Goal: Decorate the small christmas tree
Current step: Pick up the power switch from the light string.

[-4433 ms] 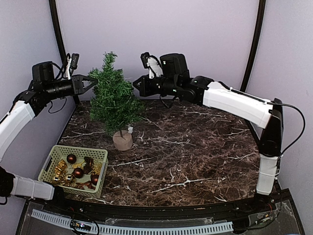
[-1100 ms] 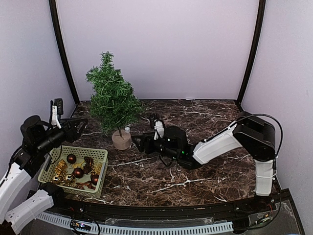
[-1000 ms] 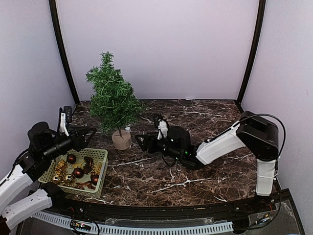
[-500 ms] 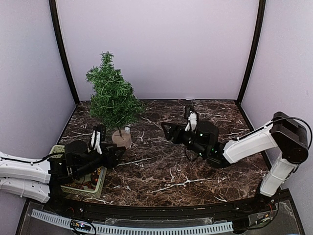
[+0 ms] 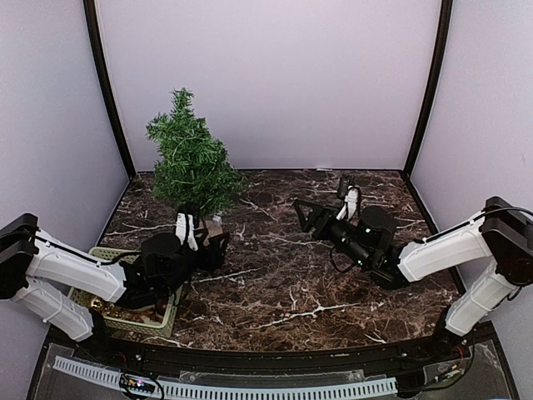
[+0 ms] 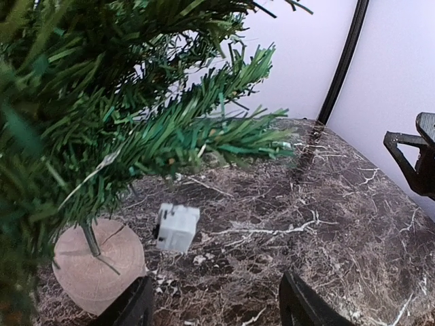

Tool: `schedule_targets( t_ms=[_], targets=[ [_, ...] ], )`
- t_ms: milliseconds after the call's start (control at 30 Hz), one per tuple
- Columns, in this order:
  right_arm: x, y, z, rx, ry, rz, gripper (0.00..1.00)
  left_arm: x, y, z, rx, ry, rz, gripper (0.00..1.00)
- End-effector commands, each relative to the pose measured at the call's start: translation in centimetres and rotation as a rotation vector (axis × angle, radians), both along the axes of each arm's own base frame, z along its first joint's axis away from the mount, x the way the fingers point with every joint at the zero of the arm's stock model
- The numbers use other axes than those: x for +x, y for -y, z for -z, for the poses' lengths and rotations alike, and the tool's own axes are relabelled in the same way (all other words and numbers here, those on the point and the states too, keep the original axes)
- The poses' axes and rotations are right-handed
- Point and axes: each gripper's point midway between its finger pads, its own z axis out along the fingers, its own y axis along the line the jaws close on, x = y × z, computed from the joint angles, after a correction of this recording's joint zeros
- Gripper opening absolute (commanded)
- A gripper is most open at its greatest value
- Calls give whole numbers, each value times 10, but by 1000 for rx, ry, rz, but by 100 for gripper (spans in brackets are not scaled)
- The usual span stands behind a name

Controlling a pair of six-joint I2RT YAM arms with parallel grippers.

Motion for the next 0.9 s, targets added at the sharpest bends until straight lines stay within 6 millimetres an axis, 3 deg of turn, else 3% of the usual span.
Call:
schedule_targets(
  t_ms=[0, 133, 233, 367, 867],
  targets=[
    [-1, 9, -21, 82, 43, 3, 77, 19, 5, -27, -31, 85, -39, 65],
    [-1, 12, -24, 98, 46, -1, 77, 31, 4, -24, -21, 78, -56, 64],
    [-1, 12, -25, 104, 47, -3, 77, 36, 3, -17, -6, 58, -64, 56],
    [-1, 13, -26, 111, 47, -5, 77, 45, -1, -8, 0, 34, -77, 52],
    [3, 7, -20, 112, 27, -18, 75, 54, 0, 0, 42, 44, -90, 37]
  ],
)
